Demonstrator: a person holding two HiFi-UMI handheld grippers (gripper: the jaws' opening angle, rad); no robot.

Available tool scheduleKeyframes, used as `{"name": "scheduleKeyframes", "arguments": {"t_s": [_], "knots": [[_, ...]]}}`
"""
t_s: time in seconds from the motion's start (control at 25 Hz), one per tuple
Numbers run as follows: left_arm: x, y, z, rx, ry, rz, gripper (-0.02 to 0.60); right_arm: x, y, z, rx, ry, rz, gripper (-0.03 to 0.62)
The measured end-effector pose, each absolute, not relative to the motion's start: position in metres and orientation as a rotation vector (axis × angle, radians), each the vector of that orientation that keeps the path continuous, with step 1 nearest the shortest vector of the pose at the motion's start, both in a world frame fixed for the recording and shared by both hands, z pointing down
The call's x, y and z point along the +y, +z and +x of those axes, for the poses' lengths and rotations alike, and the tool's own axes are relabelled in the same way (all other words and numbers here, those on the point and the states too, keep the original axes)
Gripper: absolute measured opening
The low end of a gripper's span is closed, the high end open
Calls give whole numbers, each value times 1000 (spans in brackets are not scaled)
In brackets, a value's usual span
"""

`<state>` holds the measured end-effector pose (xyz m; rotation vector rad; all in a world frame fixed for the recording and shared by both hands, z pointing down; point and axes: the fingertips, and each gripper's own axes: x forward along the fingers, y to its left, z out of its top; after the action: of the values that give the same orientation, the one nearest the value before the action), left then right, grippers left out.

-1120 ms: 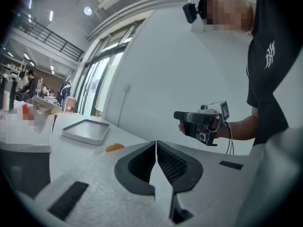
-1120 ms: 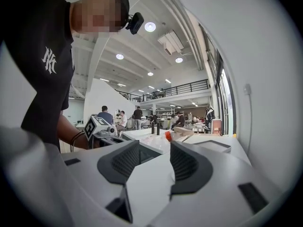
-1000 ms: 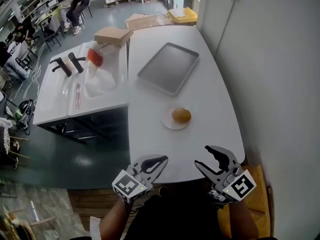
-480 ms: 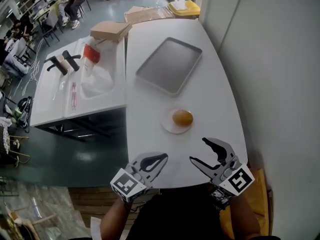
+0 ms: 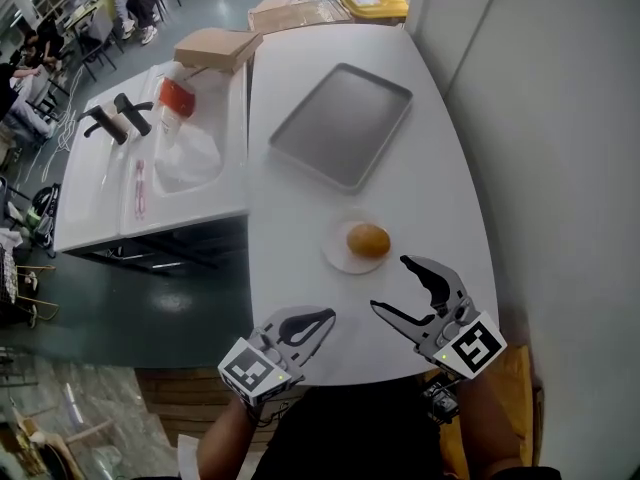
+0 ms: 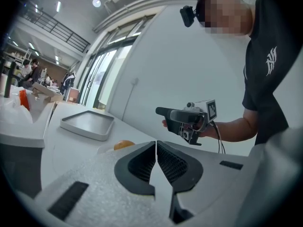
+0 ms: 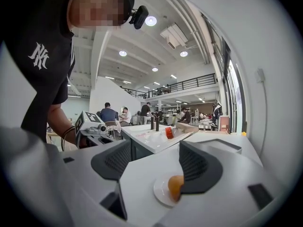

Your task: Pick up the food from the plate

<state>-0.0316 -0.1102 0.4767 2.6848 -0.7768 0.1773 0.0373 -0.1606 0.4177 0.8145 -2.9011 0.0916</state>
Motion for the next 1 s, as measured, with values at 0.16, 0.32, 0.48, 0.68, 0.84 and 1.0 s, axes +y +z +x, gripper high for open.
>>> {"name": "scheduleKeyframes", "arguments": {"t_s": [0.16, 0.32, 0.48, 0.68, 0.84, 1.0], "knots": [[-122, 483, -31, -770, 176, 2650, 9, -180, 431, 37, -2874, 99, 804, 291], [-134, 493, -33, -772, 185, 2631, 9, -196, 445, 36, -2860, 106, 777, 304], [-145, 505, -34, -768, 193, 2610, 9, -211, 460, 32, -2843, 82, 751, 316], [-155, 519, -34, -757, 193, 2583, 9, -233, 477, 30, -2843, 108, 760, 328], [-161, 529, -31, -743, 201, 2563, 9, -245, 497, 28, -2823, 127, 738, 336], [-169, 537, -28, -739, 198, 2545, 9, -256, 514, 29, -2818, 172, 741, 341]]}}
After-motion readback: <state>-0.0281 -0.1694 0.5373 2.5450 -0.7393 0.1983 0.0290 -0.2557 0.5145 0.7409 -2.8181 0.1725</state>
